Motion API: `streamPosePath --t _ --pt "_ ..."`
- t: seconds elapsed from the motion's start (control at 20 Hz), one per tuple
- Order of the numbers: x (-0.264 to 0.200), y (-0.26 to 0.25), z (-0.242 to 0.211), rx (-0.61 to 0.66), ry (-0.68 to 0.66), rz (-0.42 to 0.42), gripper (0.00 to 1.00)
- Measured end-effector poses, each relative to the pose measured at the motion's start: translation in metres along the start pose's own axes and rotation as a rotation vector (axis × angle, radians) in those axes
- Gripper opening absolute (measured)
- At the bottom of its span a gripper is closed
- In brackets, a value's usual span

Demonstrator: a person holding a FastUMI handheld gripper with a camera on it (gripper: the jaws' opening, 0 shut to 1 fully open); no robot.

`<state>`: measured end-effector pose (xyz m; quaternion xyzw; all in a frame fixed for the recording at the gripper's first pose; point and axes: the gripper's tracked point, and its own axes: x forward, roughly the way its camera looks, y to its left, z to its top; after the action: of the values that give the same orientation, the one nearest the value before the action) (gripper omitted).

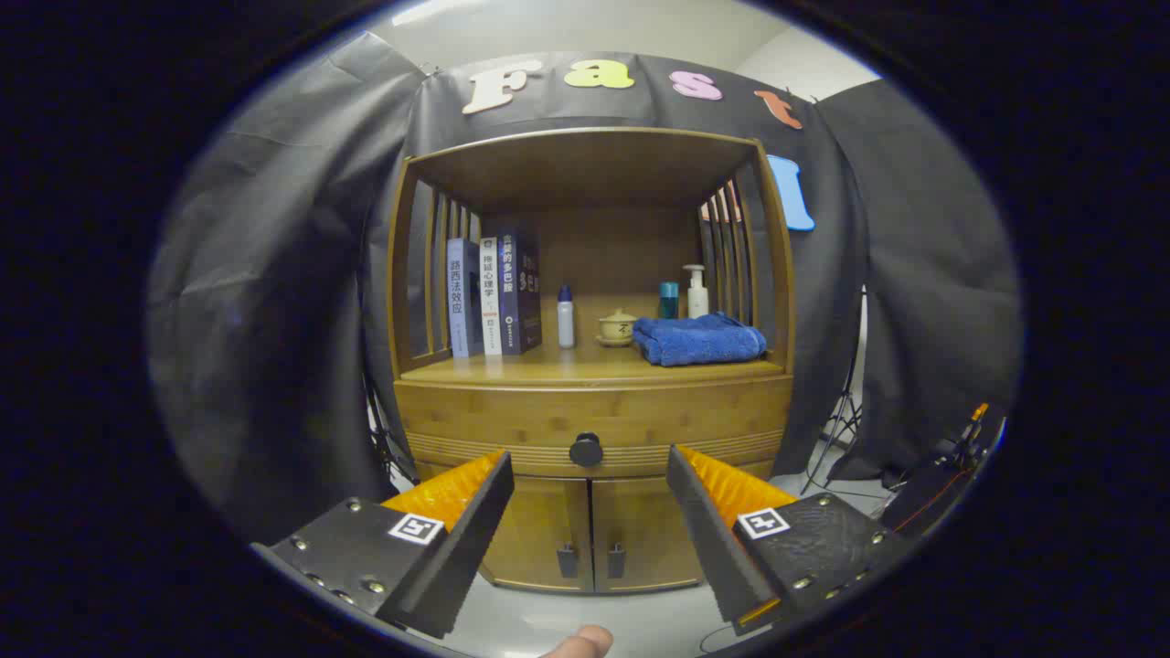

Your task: Pull open the drawer, take out the items inside it, and place them on the countertop above the cabinet.

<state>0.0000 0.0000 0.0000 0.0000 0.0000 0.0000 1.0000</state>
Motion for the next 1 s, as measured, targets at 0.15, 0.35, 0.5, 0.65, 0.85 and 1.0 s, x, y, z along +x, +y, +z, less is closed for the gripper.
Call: streamPosePath --t 0.15,0.35,0.5,0.65,0.85,1.0 --pt "-0.002 -0.001 0.004 -0.01 -0.01 -0.005 1.0" --pt "0.002 0.007 0.006 0.002 -0.008 0.007 1.0" --pt "0.005 0.016 0.008 -0.029 -0.009 0.015 1.0" --pt "0.011 0.023 0.008 -0.055 -0.012 0.026 1.0" --pt "0.019 0.024 0.009 -0.064 -0.01 0.013 1.0" --pt "0.03 0.026 0.015 -0.065 -0.024 0.006 1.0"
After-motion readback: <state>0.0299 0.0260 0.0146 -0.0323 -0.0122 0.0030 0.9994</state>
